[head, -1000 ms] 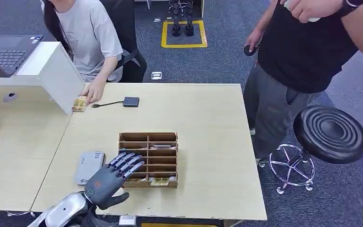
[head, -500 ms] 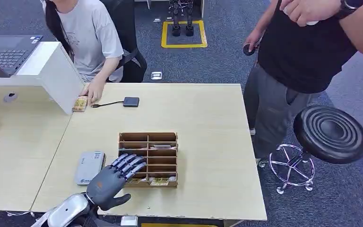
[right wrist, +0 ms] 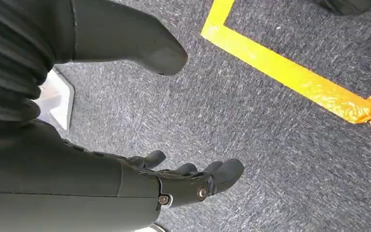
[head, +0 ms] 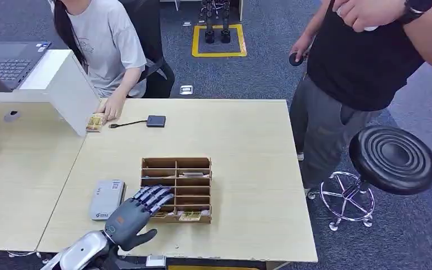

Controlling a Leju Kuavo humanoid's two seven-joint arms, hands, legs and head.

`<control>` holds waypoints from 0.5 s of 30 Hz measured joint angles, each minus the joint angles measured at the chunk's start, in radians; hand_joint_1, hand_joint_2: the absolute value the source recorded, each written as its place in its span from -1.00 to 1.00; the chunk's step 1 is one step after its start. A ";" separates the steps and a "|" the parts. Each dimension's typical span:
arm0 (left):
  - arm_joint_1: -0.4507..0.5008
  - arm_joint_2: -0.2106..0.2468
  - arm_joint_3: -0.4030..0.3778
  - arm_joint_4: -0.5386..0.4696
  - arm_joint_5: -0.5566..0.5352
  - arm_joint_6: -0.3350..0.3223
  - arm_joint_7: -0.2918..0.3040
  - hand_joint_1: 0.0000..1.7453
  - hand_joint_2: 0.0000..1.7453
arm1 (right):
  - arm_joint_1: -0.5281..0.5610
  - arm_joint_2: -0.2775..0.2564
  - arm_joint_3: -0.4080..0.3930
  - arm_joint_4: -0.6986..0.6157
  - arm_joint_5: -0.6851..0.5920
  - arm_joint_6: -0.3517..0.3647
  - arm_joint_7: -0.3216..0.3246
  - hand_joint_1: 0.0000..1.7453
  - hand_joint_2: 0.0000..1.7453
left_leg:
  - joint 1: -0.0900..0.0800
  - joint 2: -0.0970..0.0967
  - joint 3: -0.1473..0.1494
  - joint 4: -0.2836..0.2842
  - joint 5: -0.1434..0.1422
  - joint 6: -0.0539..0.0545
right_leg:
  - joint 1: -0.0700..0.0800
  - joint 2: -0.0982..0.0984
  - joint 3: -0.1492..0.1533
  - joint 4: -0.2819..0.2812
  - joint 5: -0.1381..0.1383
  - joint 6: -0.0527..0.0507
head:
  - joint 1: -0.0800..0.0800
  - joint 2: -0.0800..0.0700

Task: Pass the card to the sensor for recognition and then transmit it.

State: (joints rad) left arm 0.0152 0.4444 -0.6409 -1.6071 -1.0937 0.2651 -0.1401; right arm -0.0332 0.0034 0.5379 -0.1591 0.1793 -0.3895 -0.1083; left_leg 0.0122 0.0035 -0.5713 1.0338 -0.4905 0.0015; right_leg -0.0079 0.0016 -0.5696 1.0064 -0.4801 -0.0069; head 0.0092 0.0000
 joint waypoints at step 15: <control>-0.007 -0.004 0.000 0.010 0.010 0.001 0.002 1.00 1.00 | 0.000 0.000 0.000 0.000 0.001 -0.008 -0.016 -1.00 1.00 | 0.000 0.000 0.000 0.000 0.000 0.000 | 0.000 0.000 0.001 0.000 0.000 0.000 | 0.000 0.000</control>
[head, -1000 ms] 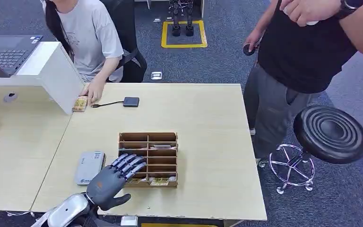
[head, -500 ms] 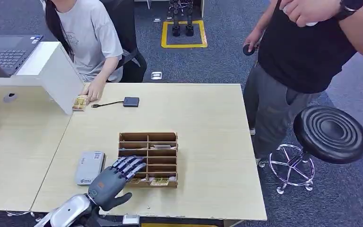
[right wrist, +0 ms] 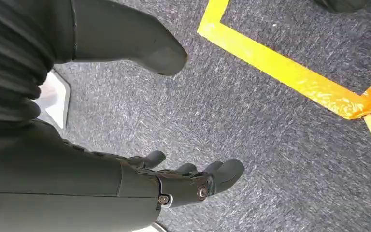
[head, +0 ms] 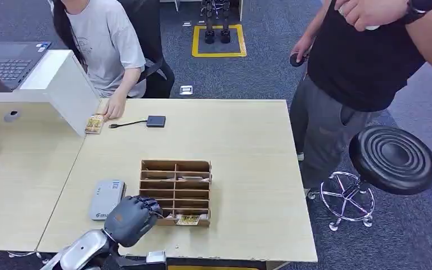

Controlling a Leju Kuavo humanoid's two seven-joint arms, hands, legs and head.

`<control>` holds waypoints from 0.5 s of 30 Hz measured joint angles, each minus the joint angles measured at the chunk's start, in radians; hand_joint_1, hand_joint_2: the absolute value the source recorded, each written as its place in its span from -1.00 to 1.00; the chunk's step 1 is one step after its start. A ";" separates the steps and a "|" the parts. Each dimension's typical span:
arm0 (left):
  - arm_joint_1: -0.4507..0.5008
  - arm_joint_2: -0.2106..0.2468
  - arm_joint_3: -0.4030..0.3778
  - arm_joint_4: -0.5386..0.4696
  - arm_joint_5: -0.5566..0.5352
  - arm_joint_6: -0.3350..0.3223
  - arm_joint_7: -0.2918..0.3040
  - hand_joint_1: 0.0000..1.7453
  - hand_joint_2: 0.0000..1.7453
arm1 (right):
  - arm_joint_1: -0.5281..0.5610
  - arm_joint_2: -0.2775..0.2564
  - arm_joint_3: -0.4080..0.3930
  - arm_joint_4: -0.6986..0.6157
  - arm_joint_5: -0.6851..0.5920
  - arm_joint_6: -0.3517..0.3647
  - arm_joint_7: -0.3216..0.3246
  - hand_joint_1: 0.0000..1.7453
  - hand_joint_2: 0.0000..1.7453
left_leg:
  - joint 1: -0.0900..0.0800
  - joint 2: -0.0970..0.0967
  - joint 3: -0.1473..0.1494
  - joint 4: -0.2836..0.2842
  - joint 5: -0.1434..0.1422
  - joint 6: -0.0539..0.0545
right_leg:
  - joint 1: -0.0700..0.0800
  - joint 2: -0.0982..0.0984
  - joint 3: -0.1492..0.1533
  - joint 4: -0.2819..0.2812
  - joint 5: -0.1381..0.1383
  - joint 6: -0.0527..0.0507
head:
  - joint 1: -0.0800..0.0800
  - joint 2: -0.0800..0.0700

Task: Pass the card to the sensor for recognition and then transmit it.

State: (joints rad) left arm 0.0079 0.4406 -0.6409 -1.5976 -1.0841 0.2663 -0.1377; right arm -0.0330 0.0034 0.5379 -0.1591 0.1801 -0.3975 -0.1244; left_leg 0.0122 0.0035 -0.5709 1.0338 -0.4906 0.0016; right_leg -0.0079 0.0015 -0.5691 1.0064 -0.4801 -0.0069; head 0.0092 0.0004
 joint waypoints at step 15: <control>0.000 -0.010 0.000 0.000 0.016 0.002 -0.011 1.00 1.00 | 0.000 0.000 0.000 0.000 0.002 -0.004 -0.010 -1.00 1.00 | 0.000 0.000 0.000 0.000 0.000 0.000 | 0.000 0.000 0.000 0.000 0.000 0.000 | 0.000 0.000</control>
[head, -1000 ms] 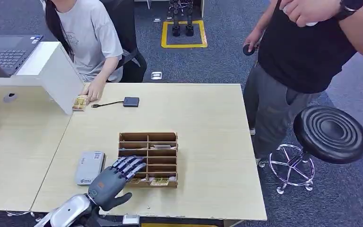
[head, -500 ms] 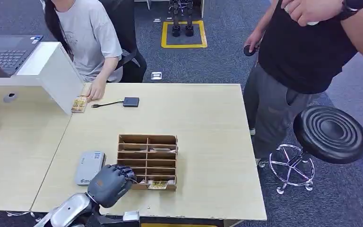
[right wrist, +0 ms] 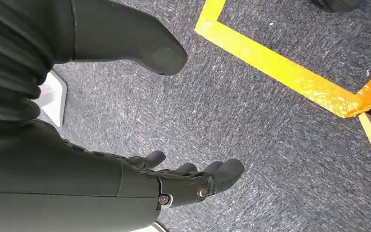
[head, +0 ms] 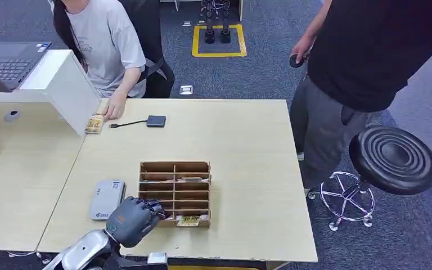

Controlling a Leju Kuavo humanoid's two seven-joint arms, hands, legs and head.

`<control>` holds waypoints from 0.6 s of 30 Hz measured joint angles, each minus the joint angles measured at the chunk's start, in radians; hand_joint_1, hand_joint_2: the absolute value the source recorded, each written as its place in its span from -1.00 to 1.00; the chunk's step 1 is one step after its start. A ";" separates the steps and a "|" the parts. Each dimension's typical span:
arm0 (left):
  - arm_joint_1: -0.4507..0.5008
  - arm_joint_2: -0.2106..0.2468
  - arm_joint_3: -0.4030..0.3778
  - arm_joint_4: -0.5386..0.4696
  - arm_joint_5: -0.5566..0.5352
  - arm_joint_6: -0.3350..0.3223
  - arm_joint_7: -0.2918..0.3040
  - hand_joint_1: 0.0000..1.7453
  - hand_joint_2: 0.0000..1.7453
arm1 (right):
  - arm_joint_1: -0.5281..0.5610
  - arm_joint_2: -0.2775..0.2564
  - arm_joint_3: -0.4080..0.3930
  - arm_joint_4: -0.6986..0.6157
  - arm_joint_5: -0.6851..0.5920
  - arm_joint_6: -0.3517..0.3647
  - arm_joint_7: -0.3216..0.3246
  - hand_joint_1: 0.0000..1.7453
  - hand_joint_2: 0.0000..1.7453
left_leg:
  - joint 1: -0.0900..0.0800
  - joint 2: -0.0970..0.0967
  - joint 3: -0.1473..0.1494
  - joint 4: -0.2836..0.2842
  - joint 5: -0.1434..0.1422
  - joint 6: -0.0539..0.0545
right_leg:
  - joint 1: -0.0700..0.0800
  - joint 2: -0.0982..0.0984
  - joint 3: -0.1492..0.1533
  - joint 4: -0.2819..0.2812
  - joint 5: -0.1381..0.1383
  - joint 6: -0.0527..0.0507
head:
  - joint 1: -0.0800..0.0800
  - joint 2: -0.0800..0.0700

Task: Pass the card to the sensor for recognition and then transmit it.

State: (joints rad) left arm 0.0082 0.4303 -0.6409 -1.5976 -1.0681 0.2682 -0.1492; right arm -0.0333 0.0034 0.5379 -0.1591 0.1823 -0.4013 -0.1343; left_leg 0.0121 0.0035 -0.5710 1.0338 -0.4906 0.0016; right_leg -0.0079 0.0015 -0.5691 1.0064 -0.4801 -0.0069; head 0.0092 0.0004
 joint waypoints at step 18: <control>0.002 0.016 0.011 -0.018 0.094 0.019 -0.052 1.00 1.00 | 0.000 0.001 0.000 0.000 -0.004 0.000 -0.008 -1.00 1.00 | 0.000 0.000 0.000 0.000 0.000 0.000 | 0.000 0.000 0.000 0.000 0.000 0.000 | 0.000 0.000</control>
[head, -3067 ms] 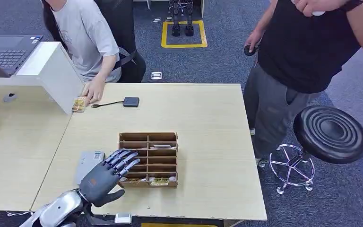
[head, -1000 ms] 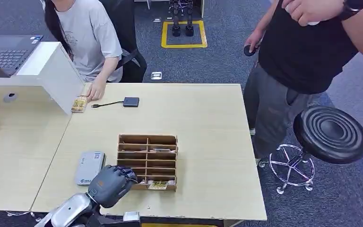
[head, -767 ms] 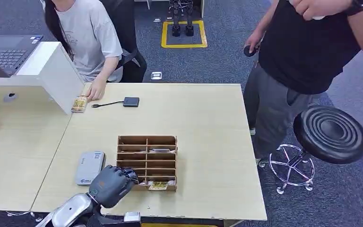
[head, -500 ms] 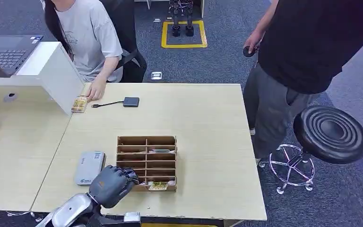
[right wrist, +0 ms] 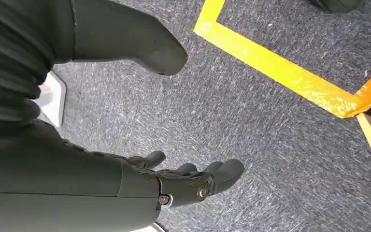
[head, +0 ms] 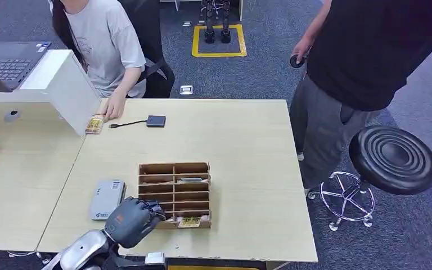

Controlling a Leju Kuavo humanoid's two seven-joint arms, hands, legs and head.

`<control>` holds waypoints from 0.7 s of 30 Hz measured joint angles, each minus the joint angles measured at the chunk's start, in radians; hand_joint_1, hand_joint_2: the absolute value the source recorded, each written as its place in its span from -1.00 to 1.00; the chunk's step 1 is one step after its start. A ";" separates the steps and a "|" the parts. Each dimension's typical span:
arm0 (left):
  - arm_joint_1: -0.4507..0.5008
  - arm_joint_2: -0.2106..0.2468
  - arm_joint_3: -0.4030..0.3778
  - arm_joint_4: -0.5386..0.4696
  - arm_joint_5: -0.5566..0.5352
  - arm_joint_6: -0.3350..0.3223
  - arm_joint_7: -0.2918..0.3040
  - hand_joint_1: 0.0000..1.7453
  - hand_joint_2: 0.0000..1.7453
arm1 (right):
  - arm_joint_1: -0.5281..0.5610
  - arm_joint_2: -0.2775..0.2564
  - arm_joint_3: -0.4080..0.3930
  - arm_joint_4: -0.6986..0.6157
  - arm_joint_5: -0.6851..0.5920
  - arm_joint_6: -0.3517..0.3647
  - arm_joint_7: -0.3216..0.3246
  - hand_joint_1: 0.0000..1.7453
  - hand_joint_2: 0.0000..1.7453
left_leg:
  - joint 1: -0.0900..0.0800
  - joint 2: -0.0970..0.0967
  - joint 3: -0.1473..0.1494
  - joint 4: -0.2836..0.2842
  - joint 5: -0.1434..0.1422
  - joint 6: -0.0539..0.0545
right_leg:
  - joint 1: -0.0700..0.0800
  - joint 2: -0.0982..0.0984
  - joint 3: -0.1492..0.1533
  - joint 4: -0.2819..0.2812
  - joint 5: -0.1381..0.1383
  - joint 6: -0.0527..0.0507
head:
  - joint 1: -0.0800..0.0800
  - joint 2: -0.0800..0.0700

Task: Pass the card to the sensor for recognition and then transmit it.

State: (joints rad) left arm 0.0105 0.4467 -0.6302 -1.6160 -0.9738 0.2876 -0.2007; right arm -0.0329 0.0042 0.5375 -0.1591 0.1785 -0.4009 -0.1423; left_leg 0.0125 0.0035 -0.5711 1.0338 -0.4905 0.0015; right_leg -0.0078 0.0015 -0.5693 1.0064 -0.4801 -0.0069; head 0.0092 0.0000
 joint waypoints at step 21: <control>-0.025 0.119 0.545 -0.329 0.426 -0.147 -0.207 1.00 1.00 | 0.005 0.006 -0.024 0.000 -0.017 0.002 -0.008 -1.00 1.00 | 0.001 0.000 0.000 0.000 0.000 0.000 | 0.001 0.000 0.000 0.000 0.000 0.000 | 0.000 0.000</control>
State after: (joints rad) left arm -0.0140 0.5661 -0.0855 -1.9448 -0.5482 0.1404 -0.4078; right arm -0.0282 0.0103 0.5135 -0.1591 0.1617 -0.3994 -0.1507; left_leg 0.0133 0.0035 -0.5715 1.0338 -0.4903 0.0012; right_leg -0.0067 0.0015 -0.5694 1.0066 -0.4799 -0.0073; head 0.0092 0.0000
